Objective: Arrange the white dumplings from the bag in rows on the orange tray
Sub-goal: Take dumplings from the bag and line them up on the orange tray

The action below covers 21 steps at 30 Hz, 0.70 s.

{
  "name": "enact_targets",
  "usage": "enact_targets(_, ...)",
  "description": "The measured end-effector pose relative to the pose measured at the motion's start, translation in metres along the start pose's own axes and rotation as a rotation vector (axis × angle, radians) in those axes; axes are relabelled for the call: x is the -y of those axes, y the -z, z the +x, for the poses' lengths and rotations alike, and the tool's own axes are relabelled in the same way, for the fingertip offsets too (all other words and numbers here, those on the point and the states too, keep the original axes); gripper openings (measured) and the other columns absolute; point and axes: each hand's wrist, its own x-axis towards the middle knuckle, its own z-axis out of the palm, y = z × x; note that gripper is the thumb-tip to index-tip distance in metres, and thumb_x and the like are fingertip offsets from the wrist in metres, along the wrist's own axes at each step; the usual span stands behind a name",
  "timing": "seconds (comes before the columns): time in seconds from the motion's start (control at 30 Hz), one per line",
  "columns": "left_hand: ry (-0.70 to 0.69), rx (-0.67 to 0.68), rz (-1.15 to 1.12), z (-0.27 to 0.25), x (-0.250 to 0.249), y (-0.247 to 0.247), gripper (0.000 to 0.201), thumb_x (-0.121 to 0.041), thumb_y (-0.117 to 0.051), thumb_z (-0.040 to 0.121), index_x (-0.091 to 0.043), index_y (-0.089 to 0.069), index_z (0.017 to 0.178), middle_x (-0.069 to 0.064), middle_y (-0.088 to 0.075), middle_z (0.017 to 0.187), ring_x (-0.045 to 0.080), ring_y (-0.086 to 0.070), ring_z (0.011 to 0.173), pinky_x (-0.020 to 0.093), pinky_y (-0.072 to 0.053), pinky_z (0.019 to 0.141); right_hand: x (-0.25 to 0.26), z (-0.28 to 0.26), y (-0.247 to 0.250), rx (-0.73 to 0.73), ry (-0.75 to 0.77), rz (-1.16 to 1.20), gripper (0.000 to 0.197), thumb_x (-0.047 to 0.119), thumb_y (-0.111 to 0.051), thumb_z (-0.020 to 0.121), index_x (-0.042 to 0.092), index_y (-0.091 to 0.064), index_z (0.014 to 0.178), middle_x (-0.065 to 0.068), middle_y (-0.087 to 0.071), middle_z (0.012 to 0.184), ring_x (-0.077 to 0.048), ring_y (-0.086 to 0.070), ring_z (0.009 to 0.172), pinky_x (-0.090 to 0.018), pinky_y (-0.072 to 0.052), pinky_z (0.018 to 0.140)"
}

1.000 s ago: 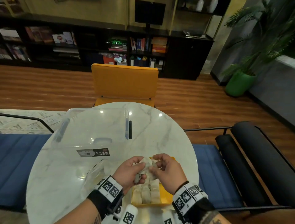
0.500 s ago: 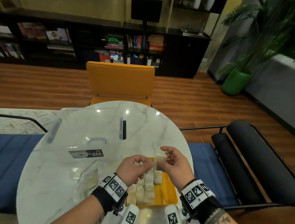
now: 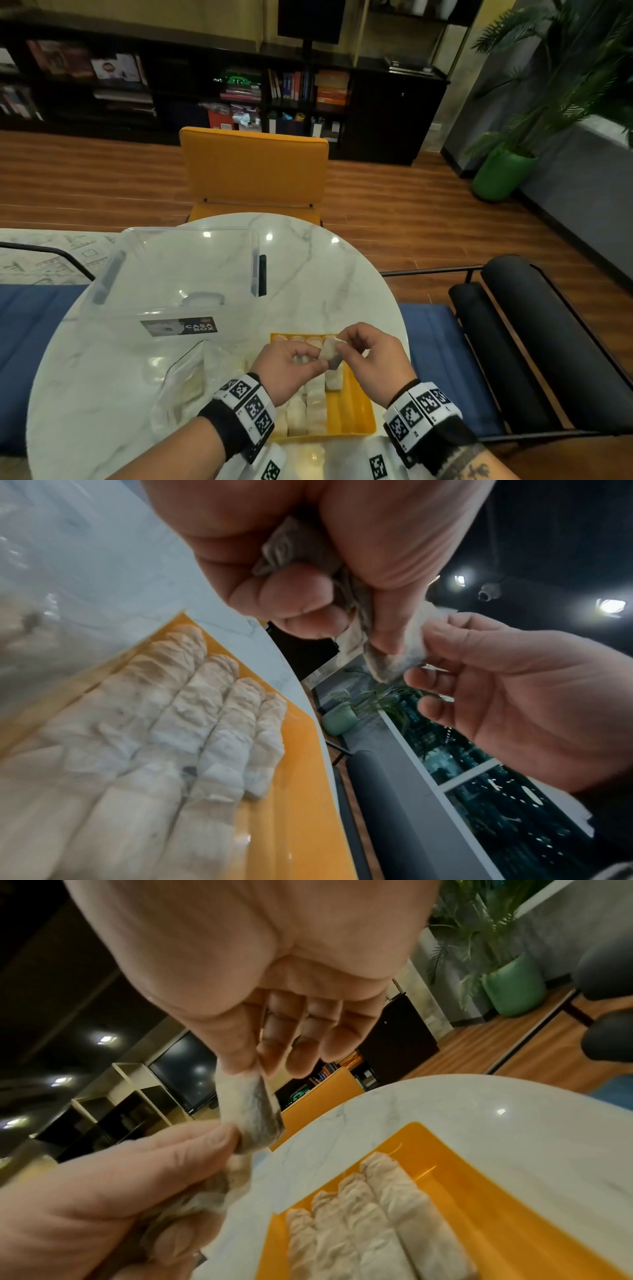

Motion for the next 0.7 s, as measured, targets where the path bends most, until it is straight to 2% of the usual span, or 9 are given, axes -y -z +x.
enact_targets(0.1,0.061,-0.075,0.085,0.0,0.015,0.006,0.009,-0.044,-0.073,0.078,-0.045,-0.072,0.087,-0.019,-0.069,0.106,-0.005,-0.059,0.104,0.021,-0.045,0.098,-0.013,0.008,0.002,0.028,-0.074,-0.132,0.009,0.031,-0.068,0.09,0.033,-0.063,0.082,0.009,-0.068,0.077,-0.006,-0.062,0.073,-0.016,-0.048,0.063)
enact_targets(0.2,0.149,-0.123,0.208,-0.003,0.03,0.019,0.013,-0.041,-0.07,0.082,-0.044,-0.067,0.094,-0.009,-0.067,0.115,0.005,-0.057,0.109,0.021,-0.042,0.093,-0.03,0.012,0.002,0.143,-0.155,-0.314,0.008,0.036,-0.066,0.088,0.03,-0.061,0.085,0.008,-0.066,0.077,-0.006,-0.06,0.069,-0.016,-0.043,0.057)
enact_targets(0.3,0.245,-0.178,0.332,-0.006,0.046,0.028,0.031,-0.039,-0.066,0.086,-0.035,-0.062,0.116,-0.002,-0.065,0.119,0.012,-0.058,0.11,0.022,-0.043,0.088,-0.042,0.013,0.0,0.285,-0.212,-0.462,0.004,0.028,-0.062,0.088,0.031,-0.059,0.087,0.01,-0.063,0.082,-0.006,-0.059,0.072,-0.017,-0.046,0.058)
enact_targets(0.4,0.331,-0.147,0.399,-0.007,0.056,0.029,0.05,-0.043,-0.064,0.086,-0.027,-0.052,0.133,0.003,-0.063,0.124,0.017,-0.06,0.111,0.025,-0.047,0.091,-0.052,0.012,-0.007,0.492,-0.254,-0.555,0.008,0.026,-0.063,0.081,0.033,-0.058,0.08,0.009,-0.063,0.086,-0.011,-0.062,0.077,-0.025,-0.055,0.067)
enact_targets(0.47,0.356,-0.086,0.452,-0.007,0.058,0.025,0.056,-0.044,-0.063,0.086,-0.025,-0.048,0.137,0.004,-0.061,0.129,0.019,-0.06,0.114,0.027,-0.048,0.093,-0.055,0.012,-0.015,0.617,-0.249,-0.616,0.016,0.021,-0.058,0.081,0.037,-0.059,0.084,0.007,-0.064,0.094,-0.013,-0.062,0.084,-0.028,-0.057,0.073)
enact_targets(0.53,0.359,-0.058,0.507,-0.007,0.058,0.022,0.056,-0.043,-0.061,0.087,-0.024,-0.047,0.138,0.004,-0.06,0.132,0.019,-0.06,0.115,0.028,-0.049,0.094,-0.059,0.013,-0.022,0.681,-0.229,-0.671,0.025,0.018,-0.055,0.084,0.036,-0.065,0.098,0.005,-0.065,0.103,-0.016,-0.063,0.091,-0.028,-0.056,0.078)
enact_targets(0.6,0.351,-0.055,0.546,-0.007,0.058,0.02,0.053,-0.042,-0.06,0.089,-0.025,-0.048,0.137,0.003,-0.06,0.132,0.019,-0.06,0.115,0.029,-0.05,0.094,-0.061,0.016,-0.028,0.695,-0.207,-0.752,0.025,0.019,-0.055,0.086,0.03,-0.067,0.105,0.002,-0.065,0.109,-0.019,-0.063,0.097,-0.029,-0.055,0.082)
enact_targets(0.7,0.344,-0.053,0.552,-0.007,0.06,0.019,0.05,-0.042,-0.059,0.089,-0.027,-0.051,0.136,0.001,-0.061,0.131,0.018,-0.059,0.116,0.029,-0.049,0.096,-0.064,0.021,-0.034,0.664,-0.201,-0.831,0.02,0.024,-0.057,0.089,0.027,-0.067,0.105,0.001,-0.065,0.11,-0.021,-0.063,0.099,-0.031,-0.055,0.085)
